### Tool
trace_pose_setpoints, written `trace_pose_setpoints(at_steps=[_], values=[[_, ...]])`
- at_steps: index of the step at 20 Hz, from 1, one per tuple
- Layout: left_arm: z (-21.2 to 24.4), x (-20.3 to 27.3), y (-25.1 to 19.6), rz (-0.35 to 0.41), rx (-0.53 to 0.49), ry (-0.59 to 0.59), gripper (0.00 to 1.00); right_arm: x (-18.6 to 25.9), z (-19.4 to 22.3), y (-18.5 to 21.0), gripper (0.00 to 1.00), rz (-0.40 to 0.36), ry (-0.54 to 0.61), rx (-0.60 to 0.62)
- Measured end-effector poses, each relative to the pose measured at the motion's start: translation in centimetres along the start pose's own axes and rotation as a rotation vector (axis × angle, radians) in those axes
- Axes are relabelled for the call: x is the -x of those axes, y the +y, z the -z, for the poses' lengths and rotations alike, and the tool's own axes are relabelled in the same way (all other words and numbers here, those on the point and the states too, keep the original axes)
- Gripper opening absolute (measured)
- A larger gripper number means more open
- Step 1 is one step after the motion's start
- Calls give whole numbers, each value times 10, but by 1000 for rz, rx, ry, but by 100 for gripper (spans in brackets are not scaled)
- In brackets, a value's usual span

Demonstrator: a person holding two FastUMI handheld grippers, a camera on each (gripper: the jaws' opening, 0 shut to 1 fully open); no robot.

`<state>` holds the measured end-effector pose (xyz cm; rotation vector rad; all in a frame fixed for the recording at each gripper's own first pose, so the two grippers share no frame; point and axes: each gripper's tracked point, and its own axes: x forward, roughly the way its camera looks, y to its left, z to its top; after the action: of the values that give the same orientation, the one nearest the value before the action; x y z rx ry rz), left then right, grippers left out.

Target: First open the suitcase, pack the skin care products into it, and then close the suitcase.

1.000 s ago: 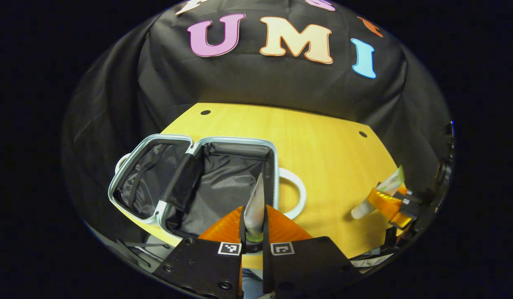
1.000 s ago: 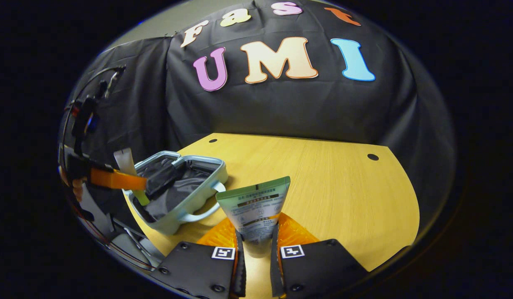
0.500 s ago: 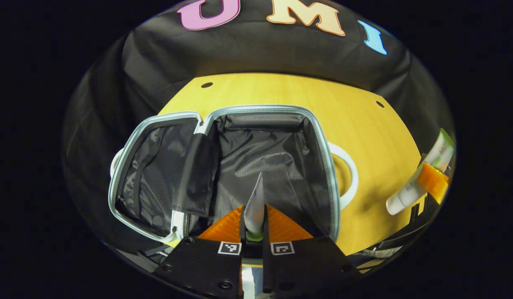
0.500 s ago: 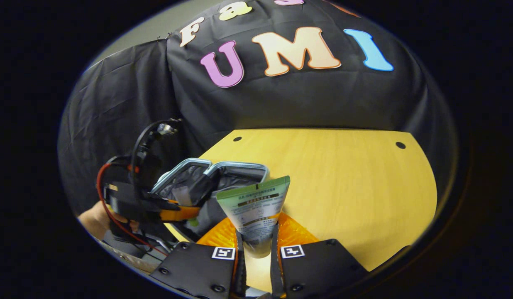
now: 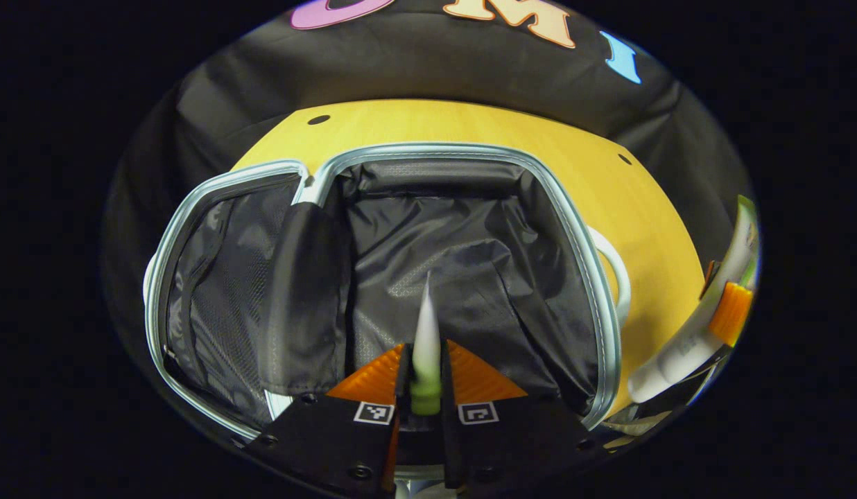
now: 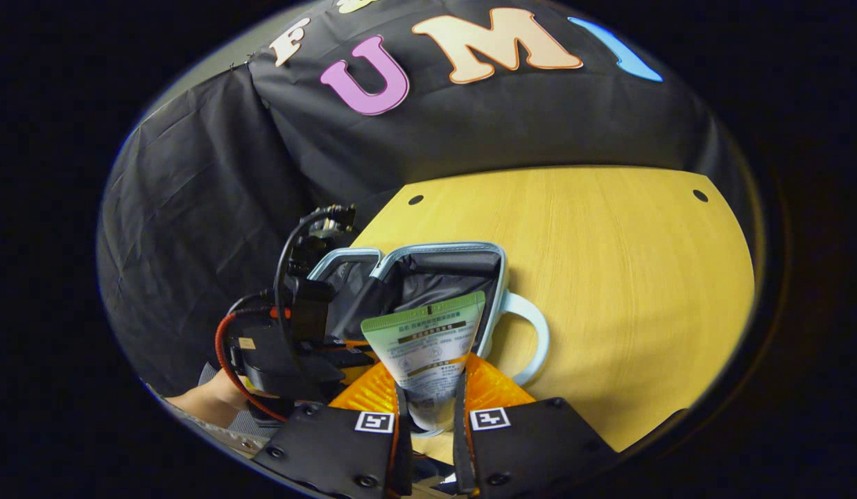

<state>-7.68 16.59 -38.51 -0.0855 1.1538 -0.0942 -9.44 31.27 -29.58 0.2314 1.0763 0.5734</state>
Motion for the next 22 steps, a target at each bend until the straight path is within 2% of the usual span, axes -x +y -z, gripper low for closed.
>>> trace_pose_setpoints(at_steps=[1,2,3,4,5,7,8,9,11,12,13,14,15,16,17,18,21,22], values=[[-5,3,0,13,-7,-20,33,-6,4,6,25,3,16,-11],[-11,8,-1,25,-8,-42,42,-11,10,8,25,9,33,-23],[-24,14,-3,50,-7,-108,56,-17,16,10,25,21,51,-36],[-38,24,-6,82,-7,-173,57,-22,20,10,22,36,67,-46],[-43,34,-5,101,-6,-205,55,-26,23,12,27,51,82,-56],[-52,50,7,105,9,-245,59,-40,32,13,27,84,113,-71],[-59,59,14,103,18,-273,59,-48,36,13,22,99,128,-79],[-61,66,25,96,29,-280,65,-56,42,16,27,108,142,-91],[-71,79,44,100,43,-347,62,-68,49,21,27,124,159,-109],[-71,85,58,92,46,-357,62,-72,51,22,22,136,163,-105],[-72,90,73,69,52,-374,65,-76,54,22,29,150,161,-98],[-72,94,91,40,64,-380,62,-78,52,23,30,161,154,-92],[-75,98,106,21,80,-401,63,-79,51,26,36,163,141,-93],[-74,102,122,-2,102,-411,63,-80,48,29,36,162,124,-102],[-74,105,139,-23,130,-411,66,-82,43,34,39,149,95,-117],[-71,108,158,-46,157,-413,63,-82,34,38,48,139,65,-125],[-63,114,213,-123,235,-420,69,-75,0,45,96,133,-76,-107],[-63,117,229,-143,255,-420,65,-69,-12,47,98,129,-121,-98]])
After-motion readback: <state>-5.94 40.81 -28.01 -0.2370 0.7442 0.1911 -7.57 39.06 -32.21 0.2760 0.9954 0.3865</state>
